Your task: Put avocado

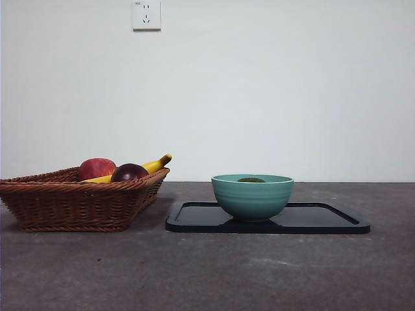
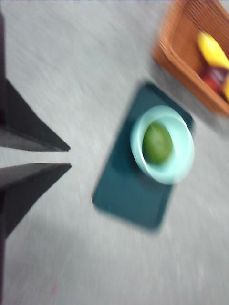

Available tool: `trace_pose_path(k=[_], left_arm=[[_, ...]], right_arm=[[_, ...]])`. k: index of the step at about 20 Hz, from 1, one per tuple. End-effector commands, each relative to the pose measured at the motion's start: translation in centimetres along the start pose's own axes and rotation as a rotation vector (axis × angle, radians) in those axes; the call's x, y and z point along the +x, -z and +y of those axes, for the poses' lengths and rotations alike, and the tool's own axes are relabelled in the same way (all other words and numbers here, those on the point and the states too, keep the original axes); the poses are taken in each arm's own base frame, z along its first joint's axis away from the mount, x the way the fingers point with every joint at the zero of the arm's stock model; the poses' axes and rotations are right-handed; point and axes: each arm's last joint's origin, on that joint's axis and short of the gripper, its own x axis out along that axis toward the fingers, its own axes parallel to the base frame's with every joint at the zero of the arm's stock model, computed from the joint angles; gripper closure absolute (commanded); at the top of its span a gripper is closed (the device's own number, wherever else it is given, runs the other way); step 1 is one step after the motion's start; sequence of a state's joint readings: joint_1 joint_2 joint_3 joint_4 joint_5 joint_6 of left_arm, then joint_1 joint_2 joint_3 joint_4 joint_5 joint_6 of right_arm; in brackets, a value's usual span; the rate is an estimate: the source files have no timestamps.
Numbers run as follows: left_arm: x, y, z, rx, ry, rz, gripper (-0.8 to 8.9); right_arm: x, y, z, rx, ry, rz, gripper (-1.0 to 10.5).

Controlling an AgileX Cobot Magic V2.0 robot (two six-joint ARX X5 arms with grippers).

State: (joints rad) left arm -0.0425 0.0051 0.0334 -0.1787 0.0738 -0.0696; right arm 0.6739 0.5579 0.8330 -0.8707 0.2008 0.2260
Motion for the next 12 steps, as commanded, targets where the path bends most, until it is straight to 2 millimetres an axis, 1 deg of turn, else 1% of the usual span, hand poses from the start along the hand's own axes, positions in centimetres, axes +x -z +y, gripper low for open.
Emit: trace_pose_path(k=[1,3,5,7,11,12], left_arm=[[0.2,0.8,0.1,0.003,-0.003,0.027,7.97],[0.2,0.8,0.1,0.003,-0.003,0.026,7.97],[0.2,0.8,0.1,0.003,-0.003,0.027,7.97],[0.2,0.8,0.1,0.003,-0.003,0.027,7.97],[0.2,0.8,0.1,0.003,-0.003,0.027,7.97],[0.2,0.8,0.1,0.003,-0.003,0.027,7.97]], right_arm=[[-1.2,-0.1,-1.4,0.063,0.105,-0.081,9.1],[-2.0,0.4,-2.7,0.109,0.238,-0.182,9.1],[-1.6,1.1,-3.6,0.120,0.325,-0.325,9.1],[-0.3,2.7,-4.4,0.125,0.362,-0.459,9.1],[3.1,7.1,-5.8,0.087,0.369,-0.589,9.1],[3.6,7.8,-5.9,0.080,0.357,-0.603,9.1]])
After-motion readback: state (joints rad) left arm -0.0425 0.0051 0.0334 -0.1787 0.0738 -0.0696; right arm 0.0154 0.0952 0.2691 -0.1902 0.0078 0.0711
